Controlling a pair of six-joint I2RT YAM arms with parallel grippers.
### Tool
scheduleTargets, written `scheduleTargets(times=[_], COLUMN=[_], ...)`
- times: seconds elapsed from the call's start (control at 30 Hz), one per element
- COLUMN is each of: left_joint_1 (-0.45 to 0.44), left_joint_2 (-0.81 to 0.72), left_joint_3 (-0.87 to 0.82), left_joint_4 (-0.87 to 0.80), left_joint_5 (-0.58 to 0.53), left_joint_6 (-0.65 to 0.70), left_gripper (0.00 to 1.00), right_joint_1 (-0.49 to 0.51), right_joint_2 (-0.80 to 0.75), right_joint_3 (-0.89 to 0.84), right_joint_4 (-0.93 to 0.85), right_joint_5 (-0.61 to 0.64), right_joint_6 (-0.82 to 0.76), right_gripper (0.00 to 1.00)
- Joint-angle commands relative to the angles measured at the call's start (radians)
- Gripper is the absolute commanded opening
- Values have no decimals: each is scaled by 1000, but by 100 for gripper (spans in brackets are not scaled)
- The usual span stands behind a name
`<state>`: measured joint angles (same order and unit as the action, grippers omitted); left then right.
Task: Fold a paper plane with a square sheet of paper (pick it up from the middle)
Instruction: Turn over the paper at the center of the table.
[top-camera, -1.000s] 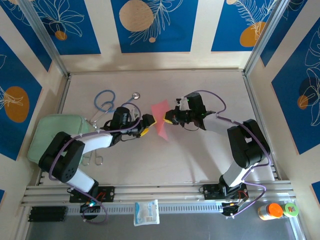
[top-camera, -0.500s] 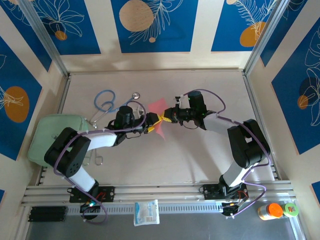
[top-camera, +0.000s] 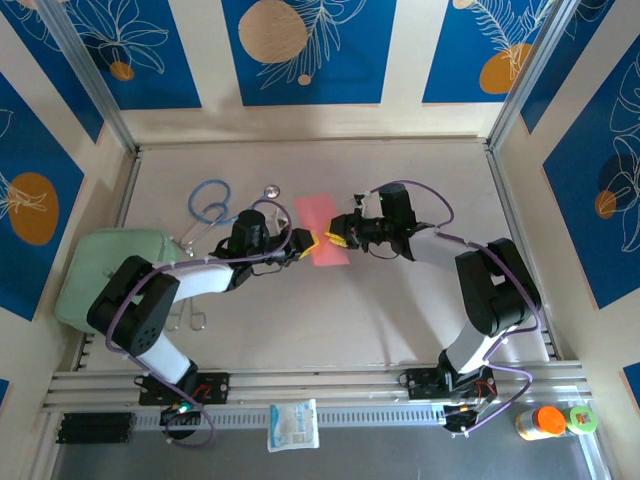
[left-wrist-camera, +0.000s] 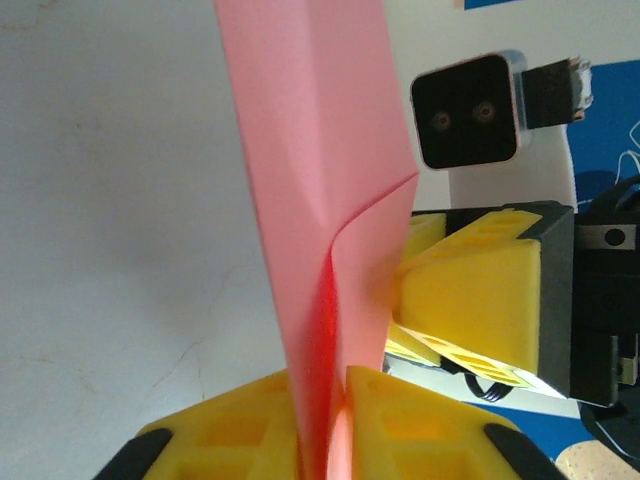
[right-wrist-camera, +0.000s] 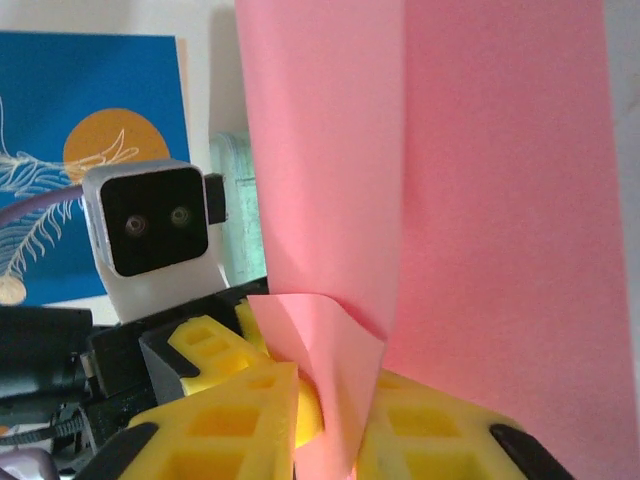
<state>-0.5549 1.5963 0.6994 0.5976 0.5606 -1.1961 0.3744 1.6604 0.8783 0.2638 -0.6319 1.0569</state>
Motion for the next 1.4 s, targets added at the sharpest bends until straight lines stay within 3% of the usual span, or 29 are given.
scheduleTargets(times=[0.0, 0.2, 0.3, 0.43, 0.5, 0.6, 0.7, 0.97, 1.1, 1.37], left_joint_1=[0, 11, 16, -6, -31, -67, -109, -224, -253, -252], left_joint_2=[-30, -53, -101, -154, -150, -107, -40, 231, 323, 359], left_joint_3=[27, 53, 106, 256, 343, 450, 539, 753, 805, 763], left_joint_4=[-14, -166, -408, -879, -1076, -1273, -1373, -1521, -1514, -1316], left_joint_5=[-17, -40, -106, -363, -543, -773, -957, -1250, -1211, -821], left_joint_6=[38, 136, 281, 542, 642, 725, 765, 725, 687, 641], left_gripper=[10, 4, 3, 3, 4, 5, 6, 6, 9, 30], right_joint_1=[-21, -72, -93, -101, -103, -102, -102, -109, -130, -150], right_joint_2=[-25, -87, -127, -181, -199, -213, -221, -250, -266, -267], right_joint_3=[-13, -22, -15, -6, 1, 10, 10, -16, -43, -64], right_joint_4=[-74, -224, -323, -412, -447, -479, -492, -516, -518, -518], right_joint_5=[17, 131, 218, 318, 362, 407, 434, 499, 509, 509], right_joint_6=[-25, -96, -157, -226, -249, -270, -270, -243, -208, -188], right_gripper=[29, 49, 56, 61, 62, 62, 62, 62, 62, 61])
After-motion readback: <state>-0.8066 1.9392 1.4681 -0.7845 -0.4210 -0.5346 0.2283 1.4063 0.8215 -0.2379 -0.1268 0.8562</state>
